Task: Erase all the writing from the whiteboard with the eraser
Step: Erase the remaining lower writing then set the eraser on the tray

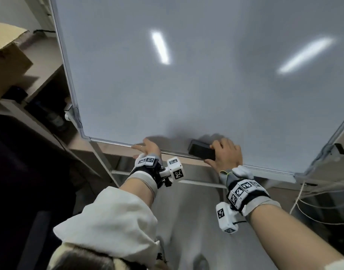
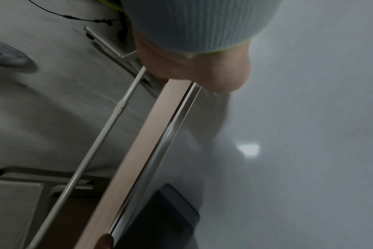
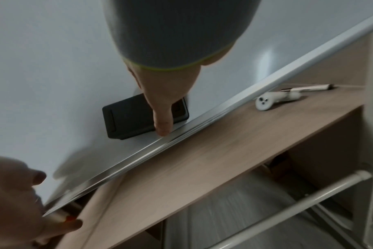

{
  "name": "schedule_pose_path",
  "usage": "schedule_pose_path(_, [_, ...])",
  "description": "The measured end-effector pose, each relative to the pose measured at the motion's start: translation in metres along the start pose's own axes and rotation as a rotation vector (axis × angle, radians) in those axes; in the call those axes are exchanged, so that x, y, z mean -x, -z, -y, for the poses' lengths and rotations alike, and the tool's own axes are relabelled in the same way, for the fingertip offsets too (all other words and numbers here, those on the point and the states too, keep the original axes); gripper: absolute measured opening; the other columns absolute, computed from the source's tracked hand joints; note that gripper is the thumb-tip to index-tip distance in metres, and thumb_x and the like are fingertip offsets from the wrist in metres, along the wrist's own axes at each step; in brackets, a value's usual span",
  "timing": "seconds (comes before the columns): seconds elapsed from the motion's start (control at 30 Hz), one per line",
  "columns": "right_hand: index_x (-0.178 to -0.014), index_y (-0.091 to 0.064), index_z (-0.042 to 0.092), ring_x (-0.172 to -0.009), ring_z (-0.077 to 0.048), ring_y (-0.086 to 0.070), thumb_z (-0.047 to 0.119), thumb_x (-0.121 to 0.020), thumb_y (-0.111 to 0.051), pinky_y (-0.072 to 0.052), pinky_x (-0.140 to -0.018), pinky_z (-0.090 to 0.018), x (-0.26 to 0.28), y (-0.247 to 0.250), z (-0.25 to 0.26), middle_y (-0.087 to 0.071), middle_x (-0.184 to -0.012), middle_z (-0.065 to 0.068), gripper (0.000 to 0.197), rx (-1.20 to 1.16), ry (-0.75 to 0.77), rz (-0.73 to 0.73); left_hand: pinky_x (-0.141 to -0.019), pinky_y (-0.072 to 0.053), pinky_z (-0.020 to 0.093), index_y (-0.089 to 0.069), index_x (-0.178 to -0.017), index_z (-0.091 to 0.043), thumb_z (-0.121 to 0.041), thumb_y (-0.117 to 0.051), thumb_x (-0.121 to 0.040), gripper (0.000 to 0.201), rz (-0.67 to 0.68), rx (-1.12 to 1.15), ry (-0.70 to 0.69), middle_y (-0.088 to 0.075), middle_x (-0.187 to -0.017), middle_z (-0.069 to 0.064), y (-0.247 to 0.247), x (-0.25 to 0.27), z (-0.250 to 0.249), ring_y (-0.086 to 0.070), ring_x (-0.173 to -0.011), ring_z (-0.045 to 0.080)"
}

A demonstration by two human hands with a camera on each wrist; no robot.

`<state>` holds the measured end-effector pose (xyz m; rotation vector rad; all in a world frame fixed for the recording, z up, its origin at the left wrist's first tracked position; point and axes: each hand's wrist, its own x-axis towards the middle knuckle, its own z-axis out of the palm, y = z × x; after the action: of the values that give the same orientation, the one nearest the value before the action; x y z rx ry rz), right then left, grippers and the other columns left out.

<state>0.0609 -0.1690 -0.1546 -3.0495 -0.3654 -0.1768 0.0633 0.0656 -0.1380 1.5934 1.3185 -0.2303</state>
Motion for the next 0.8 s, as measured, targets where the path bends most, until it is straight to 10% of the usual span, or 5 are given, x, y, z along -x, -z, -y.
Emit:
schedule_pose_path(0.3, [-0.108,-0.054,0.024,-0.101,-0.026,-0.049,0.051,-0.072,-0.077,-0.034,-0.080,-0.037,0.028,0.020,-0.094,-0.056,-0.109,-0.004,0.050,0.080,-0.247,0.008,-0.124,-0.001,0.050,0.005,-0.161,-0.013,-0.050,-0.011,-0.105,0.069,0.048,0.051,-0.086,-0.002,-0.168,0.016,-0.065,0.055,0.015,-0.010,-0.154,0.037])
schedule_pose_path(0.47, [-0.108,-0.055,0.026,-0.098,-0.027,-0.047,0.051,-0.071,-0.077,-0.035,-0.078,-0.037,0.028,0.019,-0.093,-0.054,-0.104,-0.005,0.050,0.087,-0.183,0.023,-0.120,-0.028,0.047,-0.016,-0.159,-0.004,-0.037,-0.017,-0.109,0.060,0.090,0.320,-0.157,-0.024,-0.162,0.019,-0.075,0.055,0.021,-0.028,-0.148,0.038])
schedule_pose_path(0.8, [-0.113,-0.055,0.026,-0.101,-0.027,-0.048,0.060,-0.071,-0.074,-0.033,-0.079,-0.036,0.019,0.003,-0.055,-0.054,-0.107,-0.008,0.057,0.145,-0.035,0.109,-0.115,-0.035,0.046,-0.048,-0.129,-0.006,-0.046,-0.034,-0.098,0.052,0.079,0.471,-0.010,-0.046,-0.145,0.017,-0.049,0.038,0.018,-0.047,-0.130,0.038])
